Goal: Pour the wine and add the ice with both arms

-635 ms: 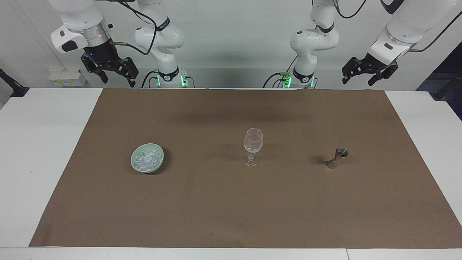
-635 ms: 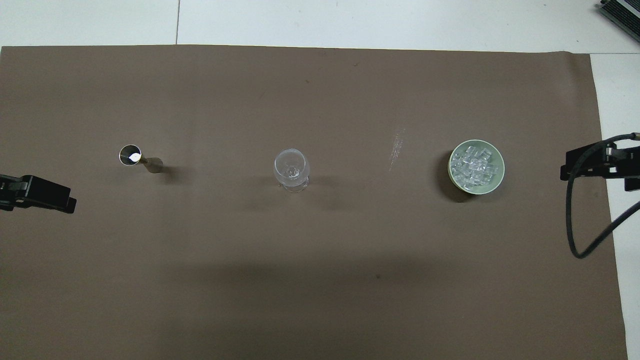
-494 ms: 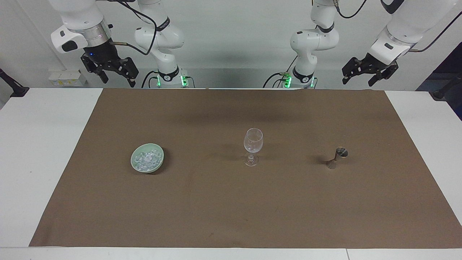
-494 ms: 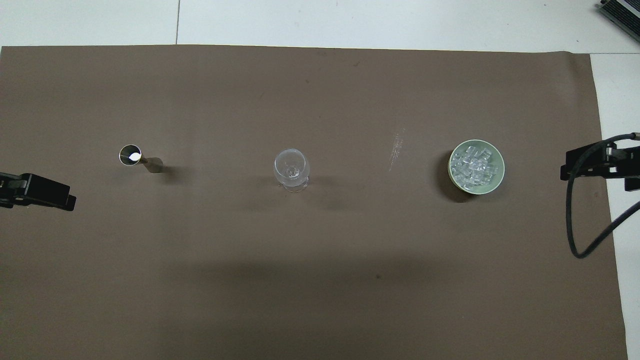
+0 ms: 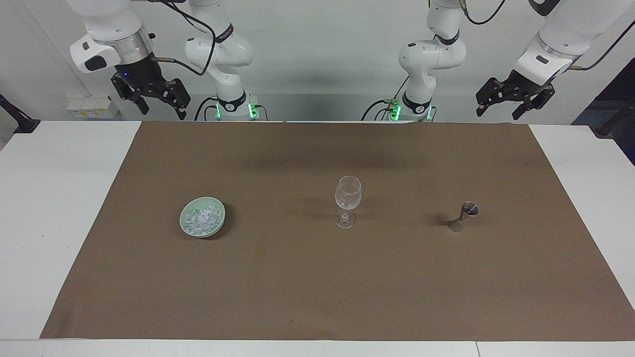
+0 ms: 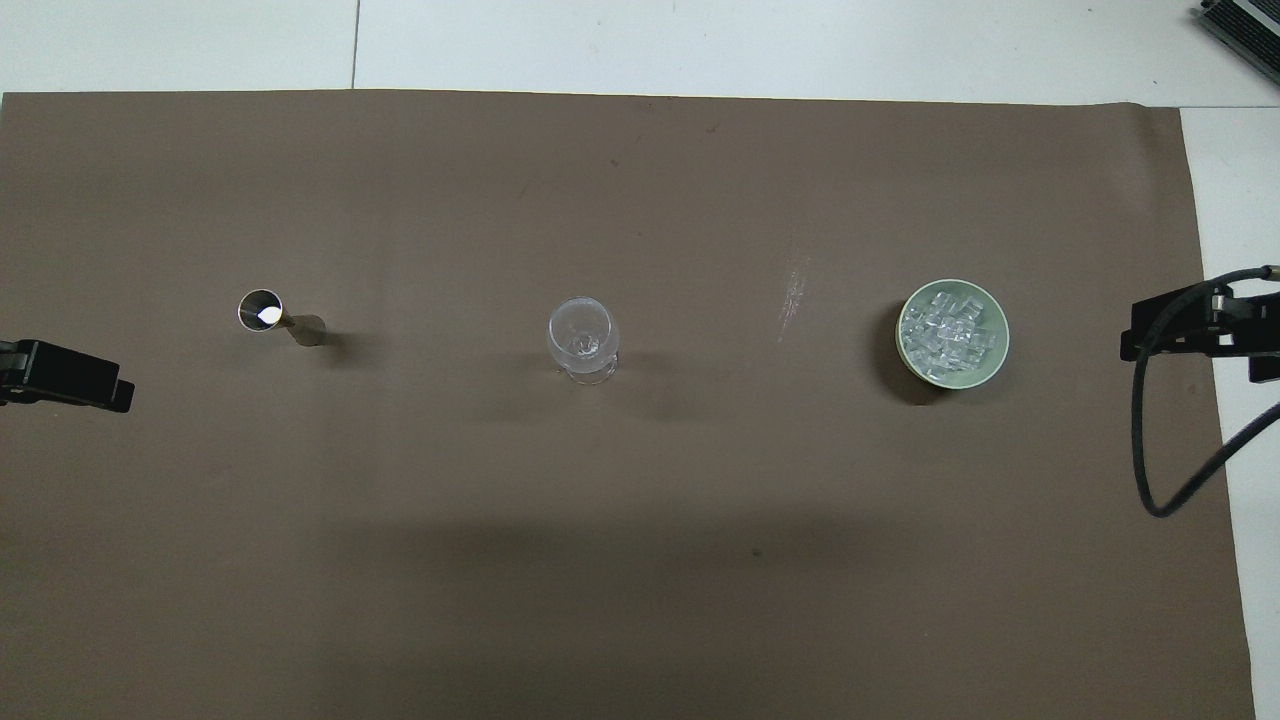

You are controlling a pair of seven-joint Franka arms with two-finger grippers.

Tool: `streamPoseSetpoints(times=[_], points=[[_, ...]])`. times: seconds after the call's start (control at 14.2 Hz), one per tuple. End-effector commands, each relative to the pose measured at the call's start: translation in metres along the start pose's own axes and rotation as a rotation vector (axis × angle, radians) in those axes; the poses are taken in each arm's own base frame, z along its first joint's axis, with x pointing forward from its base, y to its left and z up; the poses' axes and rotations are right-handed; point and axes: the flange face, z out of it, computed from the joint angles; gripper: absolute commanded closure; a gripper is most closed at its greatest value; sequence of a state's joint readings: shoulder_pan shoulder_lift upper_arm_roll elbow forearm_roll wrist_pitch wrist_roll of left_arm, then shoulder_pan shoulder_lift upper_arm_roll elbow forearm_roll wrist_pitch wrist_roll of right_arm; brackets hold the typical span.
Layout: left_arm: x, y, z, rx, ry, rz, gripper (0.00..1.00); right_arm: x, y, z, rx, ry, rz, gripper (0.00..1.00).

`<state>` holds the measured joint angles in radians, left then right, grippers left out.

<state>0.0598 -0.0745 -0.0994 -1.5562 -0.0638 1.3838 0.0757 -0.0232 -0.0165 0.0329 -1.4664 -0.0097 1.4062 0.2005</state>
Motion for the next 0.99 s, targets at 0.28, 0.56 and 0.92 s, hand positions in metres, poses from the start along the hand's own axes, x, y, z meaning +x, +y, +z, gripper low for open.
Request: streamPoseSetpoints(times=[0.28,0.56,0.92], points=[[-0.009,0.003,-0.016,0.000,0.044,0.003,0.00,-0.004,0.004,-0.001,0.008,-0.007,-0.014,0.00],[-0.010,0.009,-0.018,0.010,0.049,-0.005,0.00,-0.004,0.003,-0.004,0.009,-0.001,-0.016,0.00],[-0.007,0.008,-0.018,-0.010,0.073,-0.100,0.00,-0.003,0.005,0.001,-0.016,-0.029,-0.011,0.00]])
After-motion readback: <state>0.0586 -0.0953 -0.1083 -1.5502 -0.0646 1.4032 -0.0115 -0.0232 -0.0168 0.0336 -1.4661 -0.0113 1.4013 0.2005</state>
